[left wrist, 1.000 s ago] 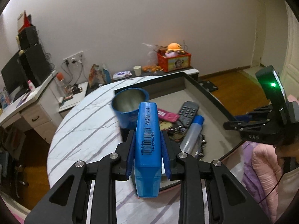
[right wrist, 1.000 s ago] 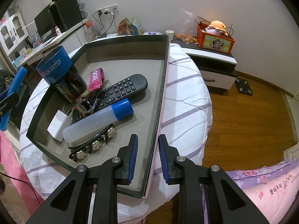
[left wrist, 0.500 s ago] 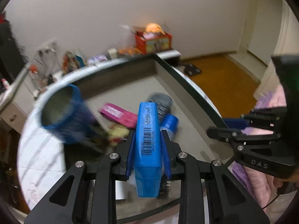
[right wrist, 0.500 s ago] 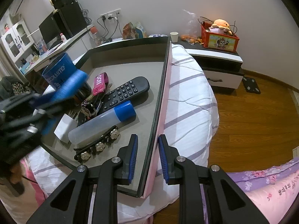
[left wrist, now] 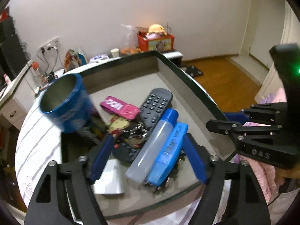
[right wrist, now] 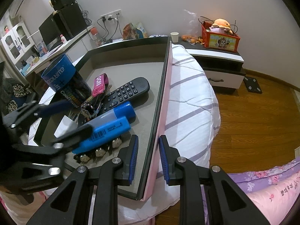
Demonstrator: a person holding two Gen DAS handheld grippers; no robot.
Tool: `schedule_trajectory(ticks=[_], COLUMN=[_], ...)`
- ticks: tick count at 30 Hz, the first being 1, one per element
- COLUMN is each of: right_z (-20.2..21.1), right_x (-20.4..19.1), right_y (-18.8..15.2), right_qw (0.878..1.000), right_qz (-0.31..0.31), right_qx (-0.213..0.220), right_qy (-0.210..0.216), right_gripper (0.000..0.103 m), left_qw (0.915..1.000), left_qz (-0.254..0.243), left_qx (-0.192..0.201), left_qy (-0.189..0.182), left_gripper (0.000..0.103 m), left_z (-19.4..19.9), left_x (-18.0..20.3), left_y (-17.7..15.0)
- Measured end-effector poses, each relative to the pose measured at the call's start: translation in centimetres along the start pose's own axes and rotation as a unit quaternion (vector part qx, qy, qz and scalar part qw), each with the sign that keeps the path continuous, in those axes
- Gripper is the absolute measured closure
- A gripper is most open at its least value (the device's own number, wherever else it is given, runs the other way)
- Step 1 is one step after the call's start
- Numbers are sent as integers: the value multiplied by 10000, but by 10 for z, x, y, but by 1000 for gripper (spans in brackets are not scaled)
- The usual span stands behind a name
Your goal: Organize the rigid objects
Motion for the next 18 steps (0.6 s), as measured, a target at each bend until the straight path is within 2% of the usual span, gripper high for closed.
schedule_trajectory(ticks=[2, 7, 11, 18], right_z=[1, 0, 0, 6], right_x=[-1, -3, -3, -9], right_y=[0, 0, 0, -4], right_qw=[10000, 9999, 9998, 9989], right_qz=[1, 0, -31, -10], right_qx=[1, -14, -21, -9], right_qy=[-28, -140, -212, -478], right_gripper=[80, 80, 80, 80], left_qw=[9998, 9981, 9944, 9908], left_qz=[48, 209, 287, 513], left_qx=[151, 446, 528, 566], left_qy=[118, 360, 868, 1114], left_gripper=[6, 4, 1, 1], left_z=[13, 43, 62, 82], left_x=[-6, -24, -41, -66], left_y=[-5, -18, -34, -56])
Point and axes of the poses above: each gripper's, at about its wrist camera, not at the fingertips, and z roughly against the way its jaws point, x to its right, y to its top, the point moved 2 cm from there along -z, roughly the way its jaws point, and after that the axes turned 10 degrees about -y, right-handed, at the moved point
